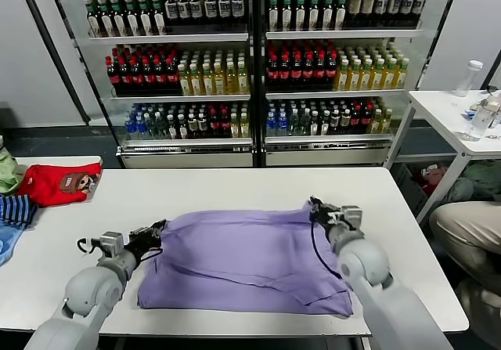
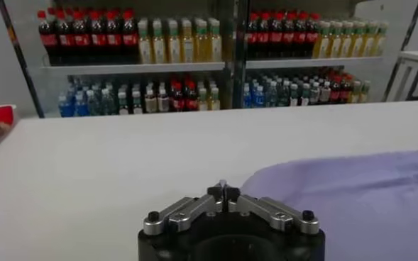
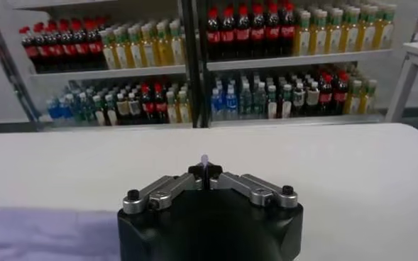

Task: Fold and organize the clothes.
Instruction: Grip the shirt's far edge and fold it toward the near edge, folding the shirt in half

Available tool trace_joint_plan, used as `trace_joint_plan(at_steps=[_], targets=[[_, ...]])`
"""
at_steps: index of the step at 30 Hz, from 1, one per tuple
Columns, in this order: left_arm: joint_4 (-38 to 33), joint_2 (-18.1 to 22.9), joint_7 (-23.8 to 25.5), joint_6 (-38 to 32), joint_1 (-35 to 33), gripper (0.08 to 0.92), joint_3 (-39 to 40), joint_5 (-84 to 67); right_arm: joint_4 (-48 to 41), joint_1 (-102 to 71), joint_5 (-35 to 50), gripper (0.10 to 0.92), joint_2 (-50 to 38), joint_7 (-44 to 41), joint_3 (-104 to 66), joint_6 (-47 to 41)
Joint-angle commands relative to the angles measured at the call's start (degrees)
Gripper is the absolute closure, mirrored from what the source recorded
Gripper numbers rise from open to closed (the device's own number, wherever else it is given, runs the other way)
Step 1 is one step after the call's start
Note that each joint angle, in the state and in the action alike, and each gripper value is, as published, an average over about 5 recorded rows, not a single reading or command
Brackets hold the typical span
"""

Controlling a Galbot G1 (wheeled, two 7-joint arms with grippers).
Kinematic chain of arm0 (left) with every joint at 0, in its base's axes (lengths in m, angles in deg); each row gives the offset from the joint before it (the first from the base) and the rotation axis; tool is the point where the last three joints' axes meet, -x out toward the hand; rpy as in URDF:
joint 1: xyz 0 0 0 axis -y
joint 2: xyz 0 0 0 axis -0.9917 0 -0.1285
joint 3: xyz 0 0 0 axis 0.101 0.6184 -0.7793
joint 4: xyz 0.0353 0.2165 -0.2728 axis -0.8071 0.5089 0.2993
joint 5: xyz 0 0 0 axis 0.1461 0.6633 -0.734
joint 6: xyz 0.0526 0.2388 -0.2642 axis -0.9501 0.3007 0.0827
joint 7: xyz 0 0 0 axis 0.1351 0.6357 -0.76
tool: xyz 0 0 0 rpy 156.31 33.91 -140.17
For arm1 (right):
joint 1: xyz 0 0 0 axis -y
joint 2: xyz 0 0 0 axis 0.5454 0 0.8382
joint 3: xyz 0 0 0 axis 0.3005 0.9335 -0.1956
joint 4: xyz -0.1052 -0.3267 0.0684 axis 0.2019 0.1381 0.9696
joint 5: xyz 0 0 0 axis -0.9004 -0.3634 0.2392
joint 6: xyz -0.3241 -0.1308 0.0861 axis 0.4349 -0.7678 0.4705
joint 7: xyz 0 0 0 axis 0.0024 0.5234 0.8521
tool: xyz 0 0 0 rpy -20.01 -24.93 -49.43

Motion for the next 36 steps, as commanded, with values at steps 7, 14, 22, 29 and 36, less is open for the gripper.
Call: trace_joint_plan(at_steps=[7, 14, 22, 29, 36], targets=[[-6.6, -1.6, -0.1, -2.2, -9.2, 0.915, -4.0, 0.3, 14.8, -16.2, 0.0, 0.902, -2.4, 0.1, -6.8, -0.6], [-7.2, -1.9, 0.5, -0.3, -10.4, 0.910, -3.7, 4.1, 14.4, -19.5, -2.3, 0.902, -1.7, -0.5, -6.1, -0.6], [-7.9, -1.8, 1.7, 0.9, -11.4, 0.746, -4.7, 8.8, 15.4, -22.7, -4.2, 0.902, -1.1, -0.1, -5.6, -1.4], [-10.2, -1.4, -0.1, 1.0, -12.3, 0.547, -6.6, 7.3, 17.1, -21.8, -3.7, 0.769, -2.1, -0.1, -7.7, -1.4], [-12.9, 1.1, -5.8, 4.1, -14.0, 0.348, -5.6, 2.2, 21.8, -24.6, -4.1, 0.562, -1.5, -0.1, -9.8, -1.4]])
